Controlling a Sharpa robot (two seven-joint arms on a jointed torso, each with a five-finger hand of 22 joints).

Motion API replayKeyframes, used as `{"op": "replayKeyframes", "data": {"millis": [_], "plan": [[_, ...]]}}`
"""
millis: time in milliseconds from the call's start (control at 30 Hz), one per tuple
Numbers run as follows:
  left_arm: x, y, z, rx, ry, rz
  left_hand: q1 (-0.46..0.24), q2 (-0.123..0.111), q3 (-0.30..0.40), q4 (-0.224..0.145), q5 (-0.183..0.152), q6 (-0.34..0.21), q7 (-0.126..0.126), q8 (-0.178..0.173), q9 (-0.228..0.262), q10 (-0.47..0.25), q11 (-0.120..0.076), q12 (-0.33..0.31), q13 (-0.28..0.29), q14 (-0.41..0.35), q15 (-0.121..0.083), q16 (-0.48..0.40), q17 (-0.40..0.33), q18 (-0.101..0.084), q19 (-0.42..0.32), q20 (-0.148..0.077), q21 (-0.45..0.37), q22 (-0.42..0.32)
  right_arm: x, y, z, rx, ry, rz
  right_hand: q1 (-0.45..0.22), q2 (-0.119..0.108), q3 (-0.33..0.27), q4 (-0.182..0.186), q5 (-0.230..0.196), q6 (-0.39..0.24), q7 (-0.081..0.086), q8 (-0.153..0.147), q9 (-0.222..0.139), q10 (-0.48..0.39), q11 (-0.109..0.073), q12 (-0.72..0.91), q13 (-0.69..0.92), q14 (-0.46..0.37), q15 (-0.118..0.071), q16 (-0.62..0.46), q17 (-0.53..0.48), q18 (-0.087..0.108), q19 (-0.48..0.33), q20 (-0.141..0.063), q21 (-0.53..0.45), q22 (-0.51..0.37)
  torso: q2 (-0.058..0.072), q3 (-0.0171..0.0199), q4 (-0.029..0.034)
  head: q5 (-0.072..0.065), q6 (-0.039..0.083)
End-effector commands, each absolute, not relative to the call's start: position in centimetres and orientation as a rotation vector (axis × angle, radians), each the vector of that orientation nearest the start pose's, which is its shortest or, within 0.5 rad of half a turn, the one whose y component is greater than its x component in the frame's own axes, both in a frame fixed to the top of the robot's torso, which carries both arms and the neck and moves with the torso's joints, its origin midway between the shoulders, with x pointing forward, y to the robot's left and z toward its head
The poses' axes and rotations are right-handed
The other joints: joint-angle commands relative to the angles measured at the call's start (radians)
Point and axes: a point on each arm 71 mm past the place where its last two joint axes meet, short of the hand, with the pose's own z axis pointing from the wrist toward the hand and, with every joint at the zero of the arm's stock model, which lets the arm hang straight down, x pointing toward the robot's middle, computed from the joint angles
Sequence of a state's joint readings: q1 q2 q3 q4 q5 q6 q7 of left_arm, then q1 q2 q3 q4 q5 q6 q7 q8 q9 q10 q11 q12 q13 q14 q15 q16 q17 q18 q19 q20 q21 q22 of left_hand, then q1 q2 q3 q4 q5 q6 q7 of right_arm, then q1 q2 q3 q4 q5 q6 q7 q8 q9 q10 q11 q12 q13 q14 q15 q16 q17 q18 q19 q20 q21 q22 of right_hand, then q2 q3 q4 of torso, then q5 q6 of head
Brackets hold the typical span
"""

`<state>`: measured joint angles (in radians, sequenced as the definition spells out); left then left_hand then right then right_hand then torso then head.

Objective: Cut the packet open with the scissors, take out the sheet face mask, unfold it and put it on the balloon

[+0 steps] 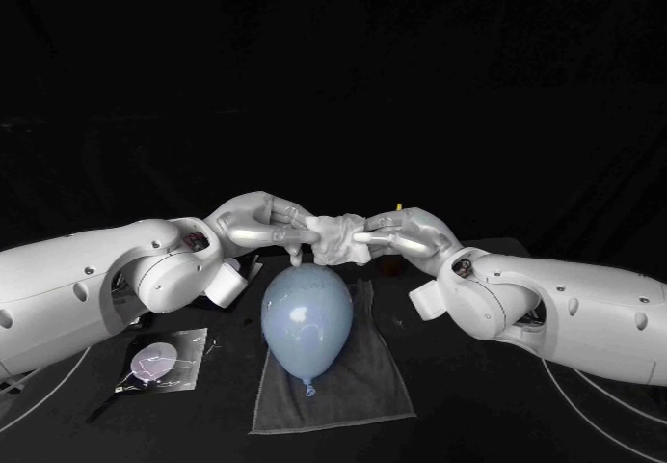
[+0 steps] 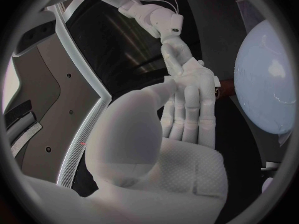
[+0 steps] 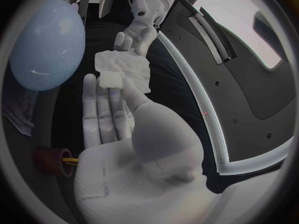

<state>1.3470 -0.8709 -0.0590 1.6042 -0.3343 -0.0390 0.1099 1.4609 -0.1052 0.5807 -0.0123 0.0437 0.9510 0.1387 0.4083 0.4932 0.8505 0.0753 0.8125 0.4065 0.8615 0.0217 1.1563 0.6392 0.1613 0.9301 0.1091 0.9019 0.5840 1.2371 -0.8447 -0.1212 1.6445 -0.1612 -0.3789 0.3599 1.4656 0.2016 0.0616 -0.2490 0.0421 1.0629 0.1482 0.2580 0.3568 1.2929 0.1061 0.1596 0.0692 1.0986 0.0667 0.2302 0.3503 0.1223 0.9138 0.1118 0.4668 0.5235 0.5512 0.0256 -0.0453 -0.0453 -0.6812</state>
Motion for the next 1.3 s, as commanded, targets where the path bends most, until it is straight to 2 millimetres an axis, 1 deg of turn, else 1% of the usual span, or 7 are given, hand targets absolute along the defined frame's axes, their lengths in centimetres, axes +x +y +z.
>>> {"op": "replayKeyframes", "data": {"millis": [33,100,133,233,500,933,1300], "plan": [[47.8,17.5,-12.0,-0.538,1.785,-1.570,0.005,0.000,0.016,-0.027,0.003,0.011,0.006,-0.014,0.030,0.004,0.003,-0.011,-0.008,-0.006,0.001,-0.003,-0.003,0.021,-0.025,0.000,0.041,0.032,46.6,-17.7,-16.8,0.707,1.472,1.404,-0.016,-0.025,0.112,-0.045,0.006,0.011,0.001,0.006,-0.003,0.031,-0.024,-0.007,0.002,0.020,-0.009,-0.010,-0.002,0.013,-0.015,0.000,0.024,0.022,-0.001,0.0003,-0.0004,0.000,0.002],[47.8,17.5,-11.9,-0.520,1.774,-1.562,0.003,-0.002,0.022,-0.038,0.005,0.013,0.008,-0.020,0.025,0.005,0.003,-0.015,-0.012,-0.007,0.001,-0.004,-0.004,0.021,-0.036,0.000,0.057,0.044,46.7,-17.7,-16.4,0.641,1.462,1.379,-0.059,-0.062,0.204,-0.041,0.006,0.009,0.002,0.008,-0.004,0.032,-0.024,-0.009,0.002,0.026,-0.005,-0.018,0.000,0.017,-0.026,0.004,0.048,0.041,0.000,0.0006,-0.0001,-0.001,0.004],[47.8,17.5,-11.9,-0.513,1.770,-1.555,0.001,-0.003,0.023,-0.043,0.005,0.012,0.009,-0.023,0.023,0.004,0.005,-0.019,-0.015,-0.008,0.002,-0.004,-0.004,0.021,-0.041,0.001,0.064,0.050,46.8,-17.6,-16.2,0.604,1.458,1.367,-0.059,-0.062,0.204,-0.041,0.006,0.009,0.002,0.008,-0.004,0.032,-0.024,-0.009,0.002,0.026,-0.005,-0.018,0.000,0.017,-0.026,0.004,0.048,0.041,0.000,0.0007,-0.0003,-0.001,0.005],[47.9,17.6,-11.9,-0.505,1.755,-1.516,-0.034,-0.012,0.006,-0.043,0.004,-0.041,0.031,-0.069,-0.003,-0.037,0.032,-0.053,-0.035,-0.013,0.022,0.001,-0.002,0.018,-0.068,0.016,0.079,0.063,46.9,-17.3,-15.4,0.447,1.435,1.319,-0.114,-0.119,0.363,-0.040,0.006,0.018,-0.001,0.023,0.003,0.044,-0.026,-0.002,0.007,0.040,-0.011,-0.022,0.011,0.029,-0.039,0.010,0.088,0.070,0.000,0.0009,-0.0008,-0.002,0.008],[48.6,19.1,-12.1,-0.553,1.726,-1.422,-0.124,-0.060,-0.056,-0.001,0.004,-0.121,0.058,-0.127,-0.040,-0.115,0.067,-0.089,-0.058,-0.028,0.057,0.016,0.004,0.019,-0.083,0.054,0.033,0.030,47.0,-17.1,-14.1,0.135,1.328,1.190,-0.125,-0.147,0.417,-0.041,0.006,0.021,-0.002,0.031,0.008,0.048,-0.028,0.000,0.009,0.045,-0.016,-0.026,0.019,0.037,-0.045,0.013,0.108,0.083,0.000,0.0010,-0.0006,-0.004,0.013],[49.1,22.2,-12.1,-0.634,1.682,-1.391,-0.166,-0.091,-0.144,0.053,0.004,-0.141,0.068,-0.130,-0.053,-0.159,0.078,-0.073,-0.067,-0.050,0.072,0.030,0.003,0.024,-0.053,0.076,-0.052,-0.041,47.1,-17.1,-13.2,-0.057,1.186,1.091,-0.124,-0.156,0.431,-0.040,0.006,0.024,-0.003,0.034,0.009,0.050,-0.029,0.001,0.011,0.047,-0.017,-0.027,0.023,0.040,-0.048,0.014,0.116,0.089,0.001,0.0004,-0.0015,-0.006,0.015],[48.4,20.5,-11.9,-0.538,1.697,-1.438,-0.088,-0.015,-0.085,0.050,0.005,-0.025,0.017,-0.074,-0.045,-0.039,0.030,-0.039,-0.078,-0.019,0.031,0.039,-0.005,0.026,-0.002,0.042,-0.061,-0.061,47.1,-16.9,-13.2,-0.012,1.195,1.124,-0.126,-0.158,0.433,-0.039,0.006,0.024,-0.003,0.034,0.010,0.050,-0.029,0.001,0.011,0.047,-0.017,-0.028,0.024,0.040,-0.048,0.014,0.117,0.090,0.001,-0.0009,0.0001,-0.003,0.009]]}}
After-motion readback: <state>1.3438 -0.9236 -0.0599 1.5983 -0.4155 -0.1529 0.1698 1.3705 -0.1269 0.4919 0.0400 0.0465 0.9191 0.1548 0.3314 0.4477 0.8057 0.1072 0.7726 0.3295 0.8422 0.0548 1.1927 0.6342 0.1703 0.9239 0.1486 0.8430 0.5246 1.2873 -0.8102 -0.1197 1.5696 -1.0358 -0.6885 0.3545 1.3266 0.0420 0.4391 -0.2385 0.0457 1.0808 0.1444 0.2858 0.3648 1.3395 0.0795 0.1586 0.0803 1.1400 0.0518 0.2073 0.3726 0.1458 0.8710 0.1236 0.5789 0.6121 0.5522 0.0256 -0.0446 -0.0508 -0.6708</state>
